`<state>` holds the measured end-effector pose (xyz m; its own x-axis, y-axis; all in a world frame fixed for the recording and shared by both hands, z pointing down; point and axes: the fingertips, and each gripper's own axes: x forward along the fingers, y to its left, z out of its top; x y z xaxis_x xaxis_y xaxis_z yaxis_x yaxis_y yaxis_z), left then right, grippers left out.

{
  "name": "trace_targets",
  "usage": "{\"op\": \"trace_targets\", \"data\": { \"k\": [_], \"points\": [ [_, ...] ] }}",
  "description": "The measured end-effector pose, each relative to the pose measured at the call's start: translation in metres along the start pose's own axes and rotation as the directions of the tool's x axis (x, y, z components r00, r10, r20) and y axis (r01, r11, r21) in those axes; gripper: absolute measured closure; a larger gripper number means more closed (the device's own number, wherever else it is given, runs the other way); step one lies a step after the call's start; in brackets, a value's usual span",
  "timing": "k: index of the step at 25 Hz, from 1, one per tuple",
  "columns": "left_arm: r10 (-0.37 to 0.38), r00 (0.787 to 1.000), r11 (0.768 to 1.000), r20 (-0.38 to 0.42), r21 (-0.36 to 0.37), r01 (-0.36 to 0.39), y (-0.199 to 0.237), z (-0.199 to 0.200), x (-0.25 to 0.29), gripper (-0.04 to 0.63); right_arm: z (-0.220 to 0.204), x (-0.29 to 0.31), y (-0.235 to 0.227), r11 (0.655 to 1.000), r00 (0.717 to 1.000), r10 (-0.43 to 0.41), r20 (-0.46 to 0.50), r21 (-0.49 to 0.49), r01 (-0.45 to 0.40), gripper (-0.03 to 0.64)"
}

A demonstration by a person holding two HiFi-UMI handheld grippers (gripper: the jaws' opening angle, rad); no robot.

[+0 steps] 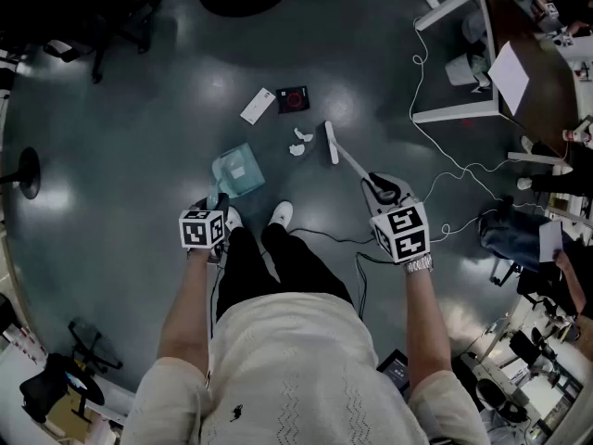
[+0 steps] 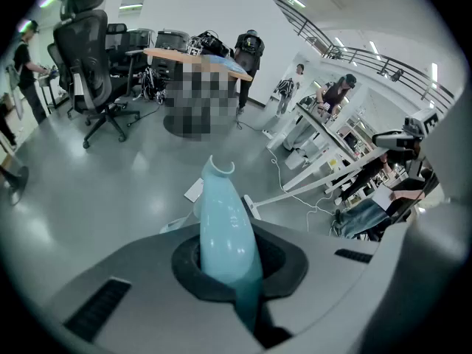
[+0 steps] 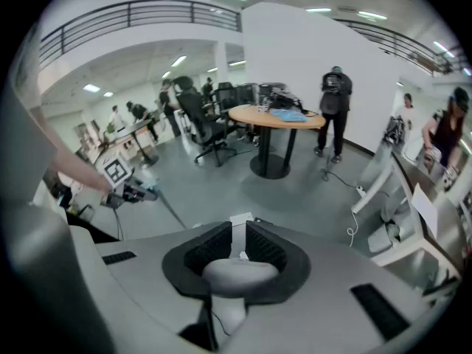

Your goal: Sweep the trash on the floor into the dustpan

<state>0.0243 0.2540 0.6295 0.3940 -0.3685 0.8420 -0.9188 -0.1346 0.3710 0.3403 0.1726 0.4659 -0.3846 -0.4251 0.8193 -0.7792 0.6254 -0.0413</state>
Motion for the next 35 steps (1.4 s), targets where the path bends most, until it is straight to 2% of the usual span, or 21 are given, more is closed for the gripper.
{"op": "trace_targets", "data": {
  "k": [5,8,11,15,17,22,27,31,35],
  "points": [
    [-0.012,1.000,1.000,0.014,0.008,0.012,0.008,0.019,0.014,0.584,0.001,0.030,0.090,0.979,0.991,0.132,-0.009,-0.158,-0.132,0.546],
    [-0.005,0.999,1.000,0.032,-0.017,0.005,0.017,0.025,0.015,0.584,0.004,0.036,0.135,0.954,0.975,0.220,-0.018,-0.206,-0.219,0.545],
    [0.003,0.999,0.999,0.051,-0.049,-0.001,0.022,0.027,0.015,0.584,0.018,0.037,0.154,0.961,0.970,0.244,0.014,-0.135,-0.240,0.545],
    [-0.006,0.998,0.999,0.059,-0.052,0.009,0.021,0.022,0.015,0.584,0.039,0.040,0.150,0.976,0.975,0.209,0.071,0.040,-0.213,0.544],
    [-0.010,0.998,0.998,0.068,-0.057,0.014,0.022,0.020,0.012,0.584,0.048,0.041,0.151,0.972,0.974,0.209,0.087,0.087,-0.216,0.543],
    [-0.035,0.995,0.997,0.090,-0.059,0.040,0.038,0.016,0.005,0.584,0.062,0.044,0.184,0.955,0.957,0.276,0.091,0.090,-0.284,0.541],
    [-0.072,0.992,0.994,0.101,-0.078,0.080,0.074,0.014,-0.007,0.584,0.085,0.055,0.229,0.932,0.935,0.341,0.097,0.093,-0.349,0.541],
    [-0.100,0.989,0.989,0.112,-0.098,0.111,0.108,0.013,-0.020,0.584,0.117,0.063,0.231,0.950,0.956,0.279,0.088,0.120,-0.288,0.541],
    [-0.135,0.983,0.982,0.122,-0.117,0.149,0.147,0.023,-0.037,0.584,0.145,0.068,0.207,0.952,0.980,0.184,0.078,0.235,-0.197,0.543]
  ]
}}
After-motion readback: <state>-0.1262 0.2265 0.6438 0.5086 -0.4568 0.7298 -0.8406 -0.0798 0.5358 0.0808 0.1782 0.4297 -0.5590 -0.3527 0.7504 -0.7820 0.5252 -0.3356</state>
